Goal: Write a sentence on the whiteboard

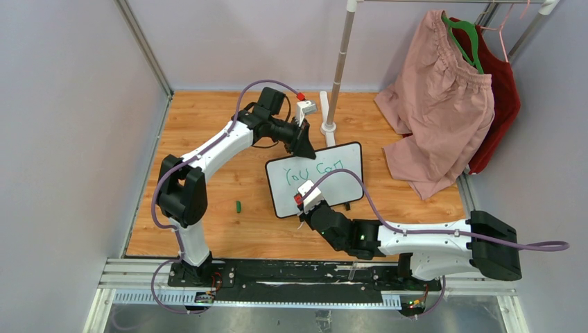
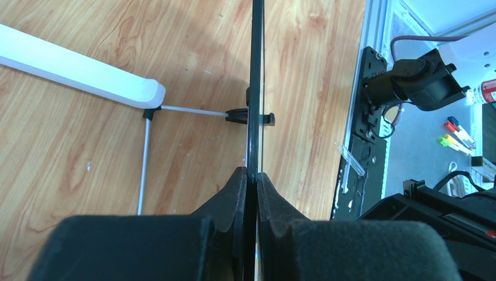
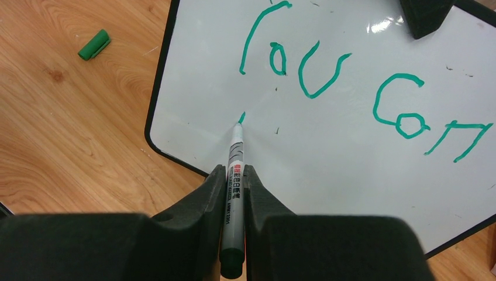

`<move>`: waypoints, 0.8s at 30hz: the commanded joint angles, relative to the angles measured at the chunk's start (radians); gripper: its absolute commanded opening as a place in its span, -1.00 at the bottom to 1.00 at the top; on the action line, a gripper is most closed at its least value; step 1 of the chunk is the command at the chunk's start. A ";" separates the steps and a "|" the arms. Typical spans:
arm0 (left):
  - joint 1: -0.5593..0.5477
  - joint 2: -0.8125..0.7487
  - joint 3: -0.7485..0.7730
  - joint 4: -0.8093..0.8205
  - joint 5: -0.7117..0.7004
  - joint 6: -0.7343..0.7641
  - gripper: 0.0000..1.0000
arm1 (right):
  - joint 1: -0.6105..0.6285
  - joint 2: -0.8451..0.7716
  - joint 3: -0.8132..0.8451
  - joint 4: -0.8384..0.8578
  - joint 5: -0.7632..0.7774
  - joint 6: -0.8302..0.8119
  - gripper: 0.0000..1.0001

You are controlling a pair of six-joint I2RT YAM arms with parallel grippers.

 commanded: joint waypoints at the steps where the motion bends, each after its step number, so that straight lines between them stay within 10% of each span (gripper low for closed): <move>1: -0.004 -0.042 -0.013 0.000 -0.010 -0.014 -1.00 | -0.005 0.007 0.025 -0.049 -0.001 0.044 -1.00; 24: -0.004 -0.053 -0.019 0.008 -0.010 -0.020 -1.00 | -0.004 0.024 0.032 -0.104 -0.035 0.098 -1.00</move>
